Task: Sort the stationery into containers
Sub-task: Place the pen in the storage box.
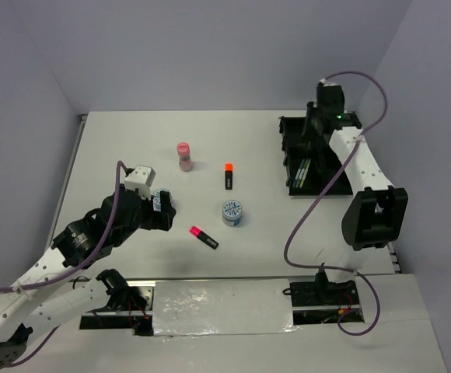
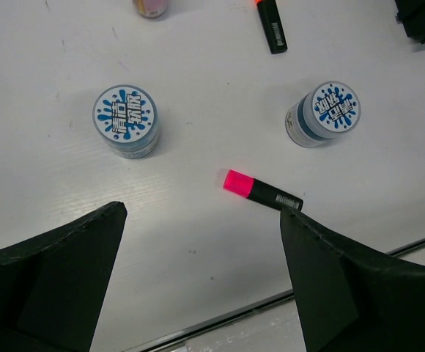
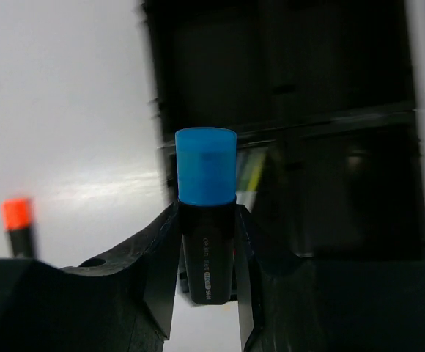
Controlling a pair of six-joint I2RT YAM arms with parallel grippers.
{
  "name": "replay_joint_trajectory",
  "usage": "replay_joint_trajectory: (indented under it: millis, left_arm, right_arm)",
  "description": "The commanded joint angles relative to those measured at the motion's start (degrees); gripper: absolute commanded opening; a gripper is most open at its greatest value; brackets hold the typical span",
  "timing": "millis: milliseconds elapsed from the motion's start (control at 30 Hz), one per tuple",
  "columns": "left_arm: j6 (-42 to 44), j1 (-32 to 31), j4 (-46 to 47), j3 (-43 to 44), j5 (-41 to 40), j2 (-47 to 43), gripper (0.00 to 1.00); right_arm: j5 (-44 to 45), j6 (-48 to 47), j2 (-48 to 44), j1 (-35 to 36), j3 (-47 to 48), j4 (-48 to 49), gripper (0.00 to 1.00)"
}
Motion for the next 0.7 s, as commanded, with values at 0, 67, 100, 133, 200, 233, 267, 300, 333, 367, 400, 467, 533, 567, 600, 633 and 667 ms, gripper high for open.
replay_joint_trajectory:
  millis: [0, 67, 100, 133, 200, 233, 267, 300, 333, 367, 400, 467, 533, 567, 600, 633, 667]
  left_arm:
    - [0.15, 0.00, 0.45, -0.05, -2.06, -0.74, 0.99]
    - [0.15, -0.18, 0.62, -0.23, -2.15, -1.36, 0.99]
    - [0.23, -0.26, 0.53, -0.23, -2.49, -1.79, 0.99]
    - [0.23, -0.27, 0.44, -0.23, -2.76, -2.06, 0.99]
    - [0.06, -0.44, 0.36, -0.32, -3.29, -2.41, 0.99]
    - [0.14, -0.53, 0.36, -0.23, -3.29, -2.50, 0.99]
    - [0.15, -0.53, 0.36, -0.32, -3.38, -2.50, 0.99]
    - [0.06, -0.62, 0.27, -0.23, -3.55, -2.41, 0.99]
    - [0.06, -0.62, 0.18, -0.23, -3.64, -2.15, 0.99]
    - [-0.03, -0.62, 0.18, -0.14, -3.73, -1.98, 0.99]
    - [-0.12, -0.62, 0.18, -0.14, -3.73, -1.45, 1.00]
    - [-0.12, -0.62, -0.08, 0.04, -3.82, -0.83, 0.99]
    - [-0.12, -0.62, -0.08, 0.12, -3.73, -0.13, 0.99]
    - [-0.21, -0.62, -0.17, 0.12, -3.81, -0.04, 0.99]
    - [-0.29, -0.62, -0.17, 0.12, -3.82, -0.04, 0.99]
    - [-0.29, -0.62, 0.00, 0.12, -3.73, -0.13, 0.99]
    - [-0.21, -0.62, 0.00, 0.12, -3.73, -0.22, 0.99]
  right_arm:
    - [10.67, 2.27, 4.71, -4.92, 3.66, -8.20, 0.00]
    - [11.30, 2.79, 6.46, -7.30, 4.98, -8.04, 0.00]
    - [10.95, 2.54, 6.74, -8.45, 5.07, -7.26, 0.01]
    - [10.34, 1.31, 6.91, -8.98, 4.55, -6.20, 0.01]
    - [10.59, 1.13, 7.61, -10.65, 4.28, -5.31, 0.01]
    - [10.77, 1.56, 8.49, -11.44, 4.28, -6.18, 0.01]
    - [10.34, 1.74, 8.58, -12.32, 4.28, -6.28, 0.01]
    - [9.90, 1.83, 8.58, -13.63, 3.33, -6.11, 0.01]
    - [9.89, 2.70, 8.50, -14.26, 2.88, -6.37, 0.01]
    - [9.72, 3.14, 8.41, -14.96, 2.53, -6.46, 0.02]
    - [9.28, 3.41, 8.32, -15.92, 1.66, -6.37, 0.02]
    - [8.23, 2.97, 7.71, -16.54, 0.60, -5.06, 0.07]
    - [7.52, 3.06, 7.62, -17.25, -0.90, -4.18, 0.20]
    - [6.82, 2.97, 7.70, -17.42, -1.34, -4.00, 0.23]
    - [6.21, 2.89, 8.05, -17.60, -1.25, -3.91, 0.29]
    - [5.85, 2.97, 8.23, -17.60, -1.25, -4.08, 0.32]
    - [5.33, 2.97, 8.41, -17.60, -1.17, -4.26, 0.35]
